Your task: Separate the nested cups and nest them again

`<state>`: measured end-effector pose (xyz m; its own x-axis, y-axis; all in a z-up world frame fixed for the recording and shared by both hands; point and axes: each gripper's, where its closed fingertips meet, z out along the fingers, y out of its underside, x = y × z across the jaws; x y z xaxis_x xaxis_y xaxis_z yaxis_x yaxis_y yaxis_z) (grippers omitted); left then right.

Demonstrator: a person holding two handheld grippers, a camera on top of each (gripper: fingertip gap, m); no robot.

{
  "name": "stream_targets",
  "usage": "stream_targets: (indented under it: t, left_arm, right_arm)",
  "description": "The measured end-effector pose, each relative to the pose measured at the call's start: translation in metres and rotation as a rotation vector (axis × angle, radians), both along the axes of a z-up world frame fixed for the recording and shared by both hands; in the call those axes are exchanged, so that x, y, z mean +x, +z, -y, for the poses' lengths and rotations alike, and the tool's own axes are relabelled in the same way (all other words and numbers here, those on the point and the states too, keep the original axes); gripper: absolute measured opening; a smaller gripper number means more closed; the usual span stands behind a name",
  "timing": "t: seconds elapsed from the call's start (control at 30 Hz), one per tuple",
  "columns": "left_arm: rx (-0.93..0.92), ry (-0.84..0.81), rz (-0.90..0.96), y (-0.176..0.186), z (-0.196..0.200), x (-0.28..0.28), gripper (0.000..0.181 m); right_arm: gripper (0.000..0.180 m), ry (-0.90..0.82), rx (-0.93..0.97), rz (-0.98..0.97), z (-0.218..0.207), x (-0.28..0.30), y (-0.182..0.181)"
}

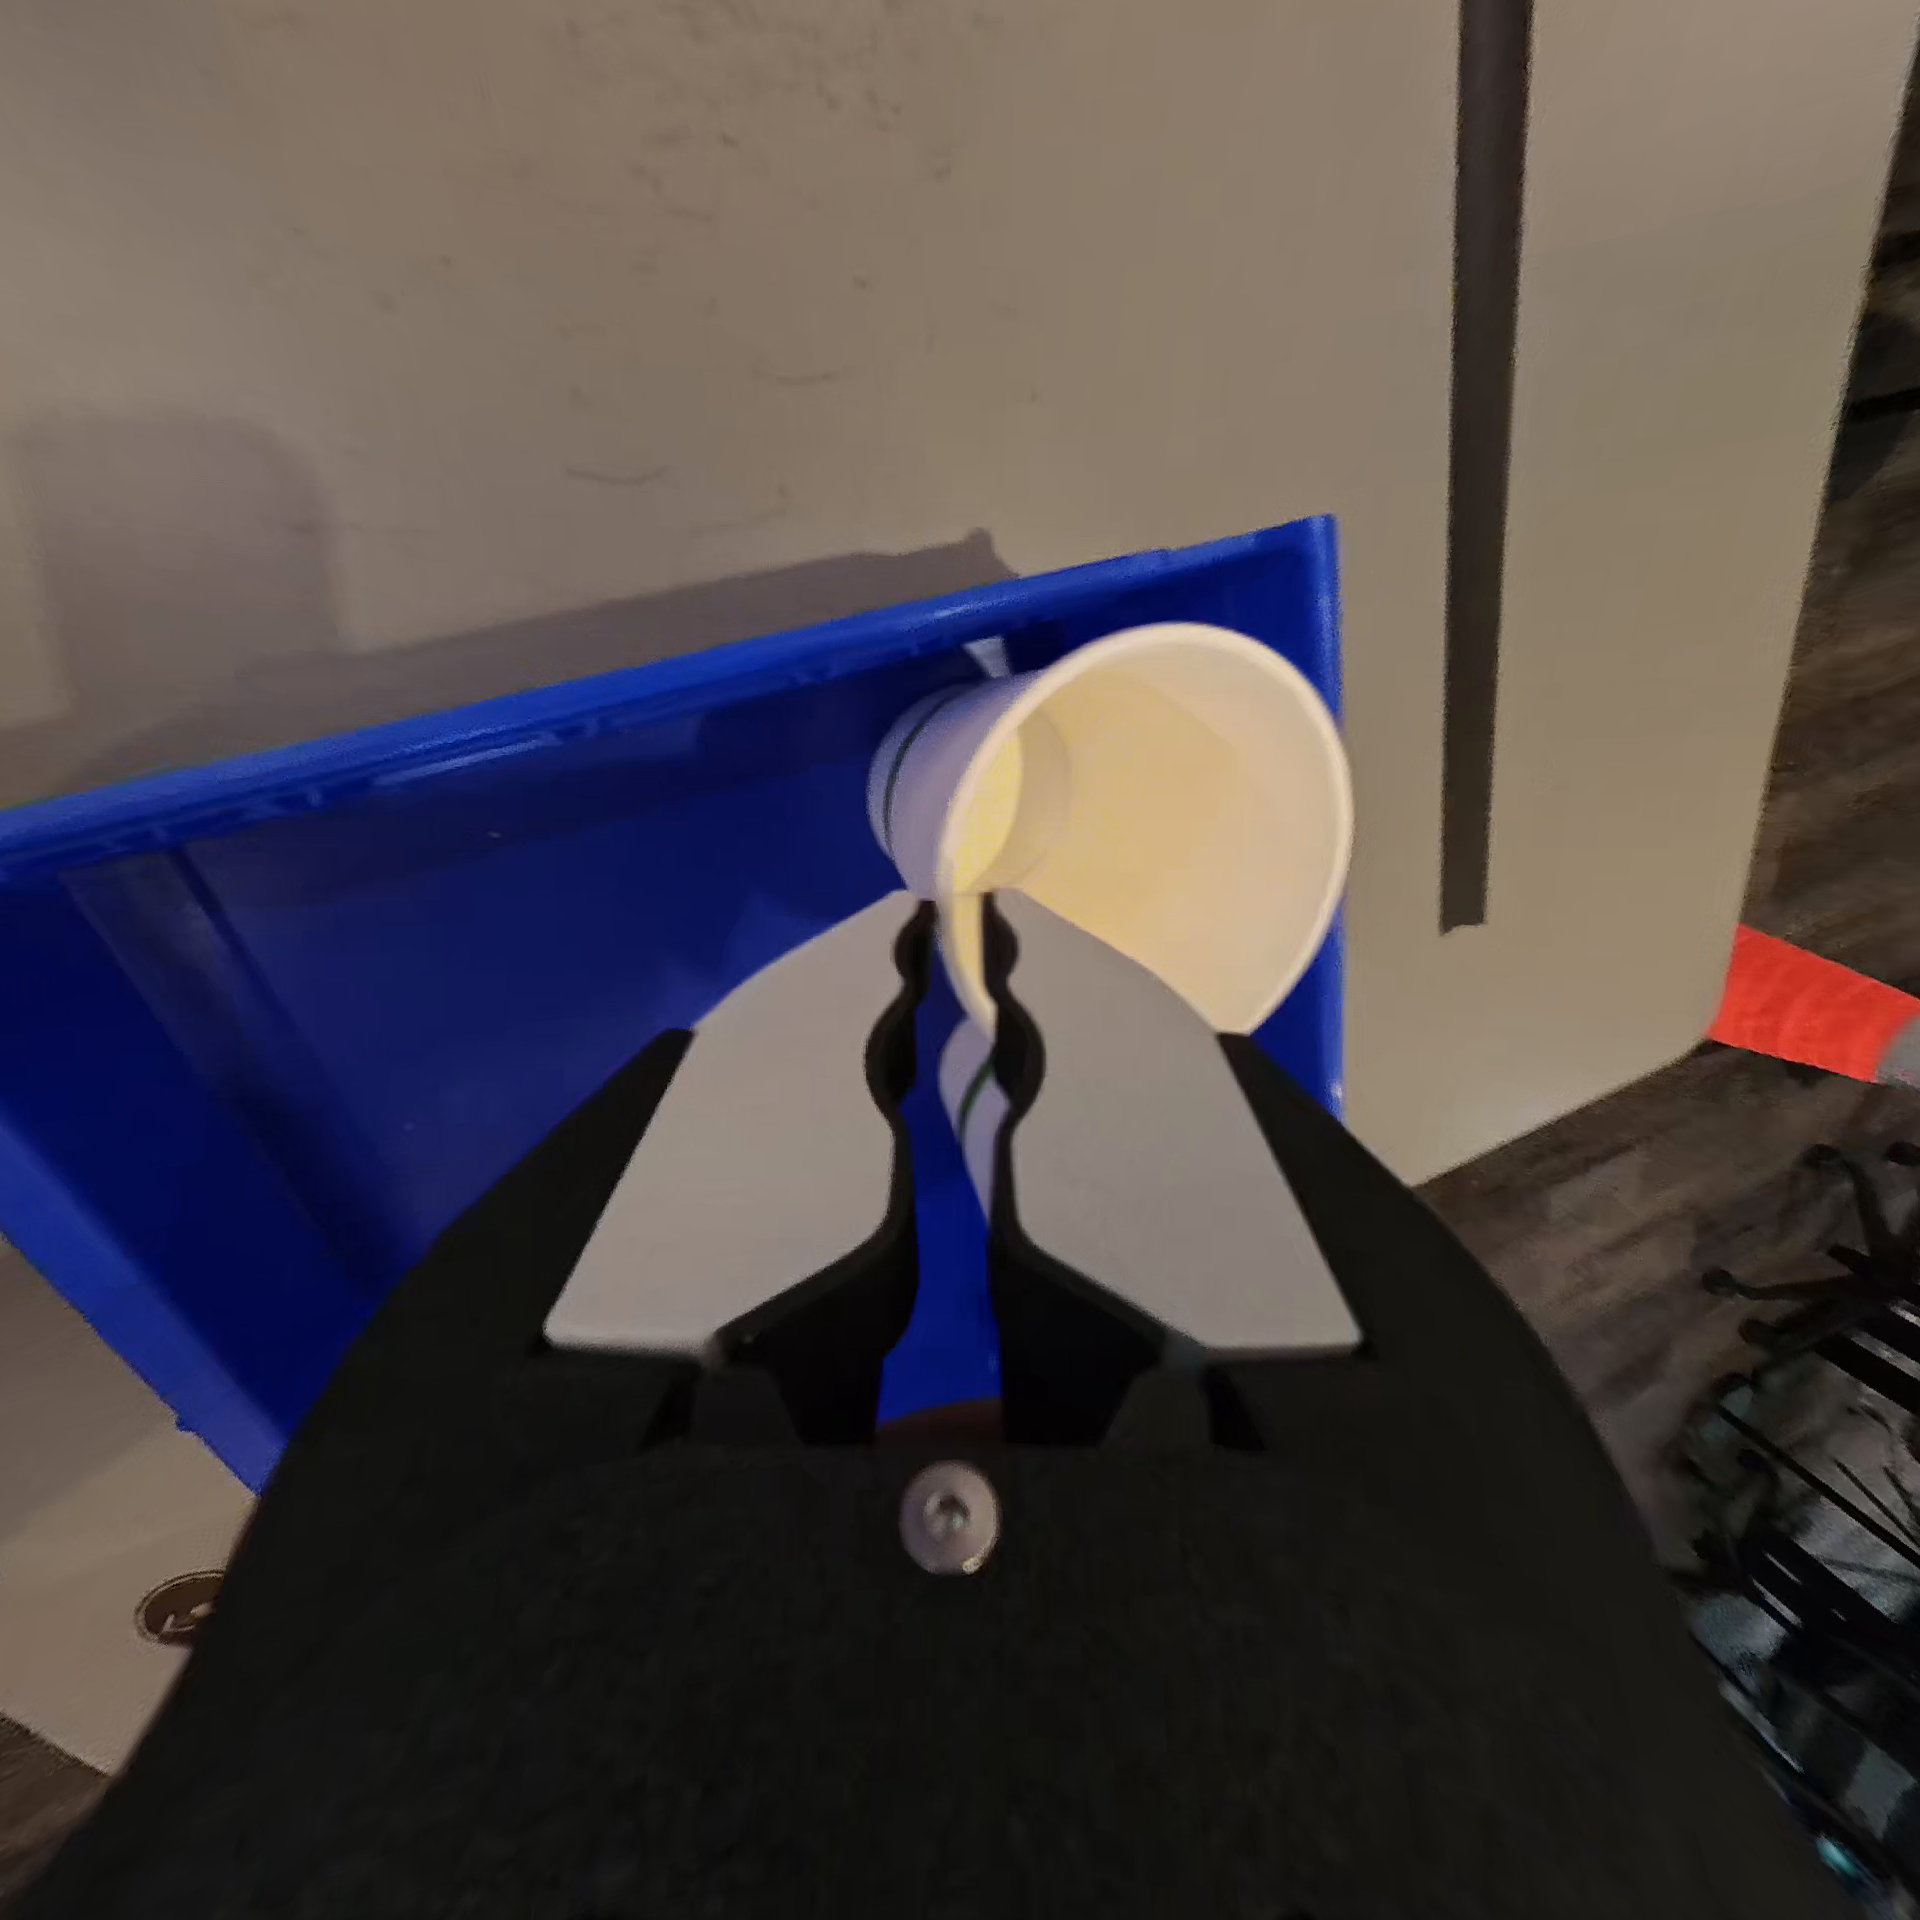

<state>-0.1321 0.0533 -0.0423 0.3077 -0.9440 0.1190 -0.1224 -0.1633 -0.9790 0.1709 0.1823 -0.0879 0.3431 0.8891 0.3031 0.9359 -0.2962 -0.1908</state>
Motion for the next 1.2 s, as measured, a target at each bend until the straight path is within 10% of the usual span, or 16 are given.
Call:
stream_targets:
  t: [0.17, 0.37, 0.93, 1.2]
  left_arm:
    - [0.0, -0.026, 0.088, 0.011, -0.003, 0.005, 0.08]
    - [0.019, -0.046, 0.149, 0.023, -0.01, 0.013, 0.079]
    - [0.056, -0.044, 0.169, 0.033, -0.011, 0.015, 0.079]
    - [0.079, -0.052, 0.213, 0.044, -0.005, 0.009, 0.079]
  right_arm:
    - [0.025, 0.076, 0.112, -0.063, 0.008, -0.057, 0.069]
    - [0.015, 0.547, 0.03, -0.369, 0.116, -0.224, 0.156]
    - [0.004, 0.725, -0.203, -0.196, 0.156, -0.285, 0.123]
    - [0.003, 0.733, -0.1, -0.237, 0.152, -0.277, 0.172]
